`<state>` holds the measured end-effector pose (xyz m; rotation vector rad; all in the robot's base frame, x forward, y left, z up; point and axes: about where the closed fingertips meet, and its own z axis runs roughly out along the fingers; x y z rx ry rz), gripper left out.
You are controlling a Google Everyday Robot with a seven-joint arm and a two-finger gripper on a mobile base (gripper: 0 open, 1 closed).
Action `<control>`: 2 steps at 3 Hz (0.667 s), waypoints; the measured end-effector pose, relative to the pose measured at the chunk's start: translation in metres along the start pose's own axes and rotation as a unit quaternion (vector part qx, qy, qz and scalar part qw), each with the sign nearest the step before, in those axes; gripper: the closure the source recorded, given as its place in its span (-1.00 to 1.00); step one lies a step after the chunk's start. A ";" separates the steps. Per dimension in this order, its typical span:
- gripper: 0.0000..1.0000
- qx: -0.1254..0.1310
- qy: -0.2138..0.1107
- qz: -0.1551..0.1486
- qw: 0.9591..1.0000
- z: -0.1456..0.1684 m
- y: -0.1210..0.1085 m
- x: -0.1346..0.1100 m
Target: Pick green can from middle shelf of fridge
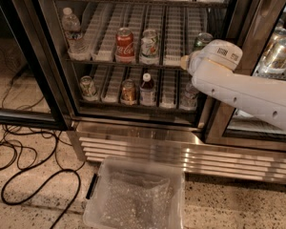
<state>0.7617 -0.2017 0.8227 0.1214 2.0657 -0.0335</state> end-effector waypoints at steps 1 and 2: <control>-0.34 0.005 -0.009 -0.004 1.000 0.001 -0.003 -0.007; -0.34 0.007 -0.015 -0.007 1.000 0.002 -0.004 -0.011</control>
Offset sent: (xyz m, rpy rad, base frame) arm 0.0083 -0.0067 0.0129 0.0345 -0.0515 -0.0433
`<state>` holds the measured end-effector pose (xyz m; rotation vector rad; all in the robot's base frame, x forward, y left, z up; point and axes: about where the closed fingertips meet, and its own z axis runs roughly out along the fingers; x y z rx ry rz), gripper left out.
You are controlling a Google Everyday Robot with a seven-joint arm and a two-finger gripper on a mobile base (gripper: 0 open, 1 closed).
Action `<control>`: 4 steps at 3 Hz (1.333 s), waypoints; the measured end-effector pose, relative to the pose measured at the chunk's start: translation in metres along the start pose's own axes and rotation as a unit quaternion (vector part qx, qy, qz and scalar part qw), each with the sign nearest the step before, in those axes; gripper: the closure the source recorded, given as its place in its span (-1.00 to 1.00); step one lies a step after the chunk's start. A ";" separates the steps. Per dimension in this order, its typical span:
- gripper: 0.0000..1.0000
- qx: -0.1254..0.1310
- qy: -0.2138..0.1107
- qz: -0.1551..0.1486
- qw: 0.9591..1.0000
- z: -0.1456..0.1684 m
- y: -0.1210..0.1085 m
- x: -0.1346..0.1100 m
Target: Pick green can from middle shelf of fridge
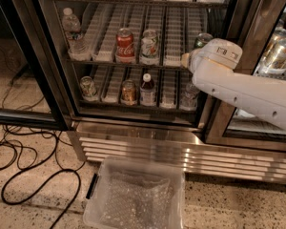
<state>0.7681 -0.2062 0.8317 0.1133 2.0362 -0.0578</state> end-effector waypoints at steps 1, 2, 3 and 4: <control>-0.32 0.002 -0.004 -0.003 1.000 0.003 -0.001 -0.003; -0.32 0.002 -0.008 -0.002 1.000 0.008 -0.002 -0.006; -0.34 0.002 -0.016 -0.004 1.000 0.014 -0.003 -0.010; -0.34 0.010 -0.019 -0.006 1.000 0.019 -0.010 -0.010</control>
Offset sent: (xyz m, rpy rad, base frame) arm 0.0167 -0.0047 0.0012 0.0615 -0.0350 -0.0395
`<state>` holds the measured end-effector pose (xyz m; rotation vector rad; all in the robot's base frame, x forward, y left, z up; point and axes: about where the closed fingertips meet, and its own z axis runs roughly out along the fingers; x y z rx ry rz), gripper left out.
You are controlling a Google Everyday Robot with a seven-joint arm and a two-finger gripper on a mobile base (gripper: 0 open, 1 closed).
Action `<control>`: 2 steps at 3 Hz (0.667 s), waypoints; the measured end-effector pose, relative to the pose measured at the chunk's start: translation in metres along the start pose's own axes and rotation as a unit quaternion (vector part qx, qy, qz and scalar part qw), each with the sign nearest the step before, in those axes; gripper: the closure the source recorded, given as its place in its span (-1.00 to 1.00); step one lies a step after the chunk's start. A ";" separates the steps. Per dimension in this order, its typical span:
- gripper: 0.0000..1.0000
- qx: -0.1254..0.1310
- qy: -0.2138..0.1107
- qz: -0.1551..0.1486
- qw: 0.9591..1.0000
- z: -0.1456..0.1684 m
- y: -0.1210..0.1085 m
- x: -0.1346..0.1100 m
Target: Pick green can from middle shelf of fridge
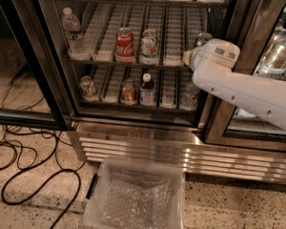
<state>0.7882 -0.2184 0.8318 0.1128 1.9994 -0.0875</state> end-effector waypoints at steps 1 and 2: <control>-0.32 0.009 -0.003 -0.001 1.000 0.006 -0.008 0.002; -0.32 0.014 -0.008 -0.001 1.000 0.012 -0.014 0.000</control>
Offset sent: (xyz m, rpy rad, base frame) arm 0.0151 -0.0232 -0.0054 0.0634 -0.0426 -0.0780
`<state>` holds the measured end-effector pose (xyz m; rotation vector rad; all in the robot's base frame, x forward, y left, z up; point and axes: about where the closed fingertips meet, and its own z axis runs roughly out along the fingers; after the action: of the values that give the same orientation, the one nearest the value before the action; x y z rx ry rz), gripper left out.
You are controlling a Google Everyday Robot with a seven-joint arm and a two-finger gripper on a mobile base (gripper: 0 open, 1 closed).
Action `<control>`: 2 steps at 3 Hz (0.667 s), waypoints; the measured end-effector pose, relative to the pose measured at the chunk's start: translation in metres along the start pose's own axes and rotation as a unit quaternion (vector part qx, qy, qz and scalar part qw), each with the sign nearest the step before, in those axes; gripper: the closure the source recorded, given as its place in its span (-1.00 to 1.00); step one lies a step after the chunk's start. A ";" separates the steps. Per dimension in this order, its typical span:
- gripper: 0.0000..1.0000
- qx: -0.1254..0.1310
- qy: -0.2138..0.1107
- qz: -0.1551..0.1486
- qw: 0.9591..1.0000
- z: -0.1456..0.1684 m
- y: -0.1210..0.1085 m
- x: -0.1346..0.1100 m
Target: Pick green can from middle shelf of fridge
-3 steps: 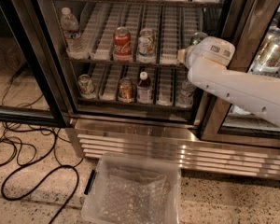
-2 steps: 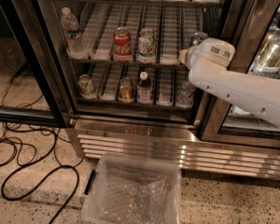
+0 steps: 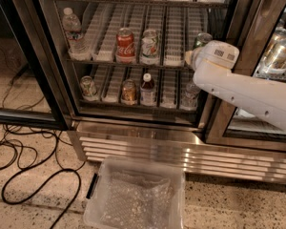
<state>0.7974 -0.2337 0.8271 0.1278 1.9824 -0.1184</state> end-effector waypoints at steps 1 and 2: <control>-0.34 0.001 -0.002 0.000 1.000 0.000 0.002 -0.001; -0.36 0.000 -0.013 0.006 1.000 0.003 0.004 -0.009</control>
Offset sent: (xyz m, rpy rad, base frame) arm 0.0136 -0.0165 0.0144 0.0898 -0.0732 -0.0787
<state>0.8043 -0.2302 0.8343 0.1376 1.9550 -0.1129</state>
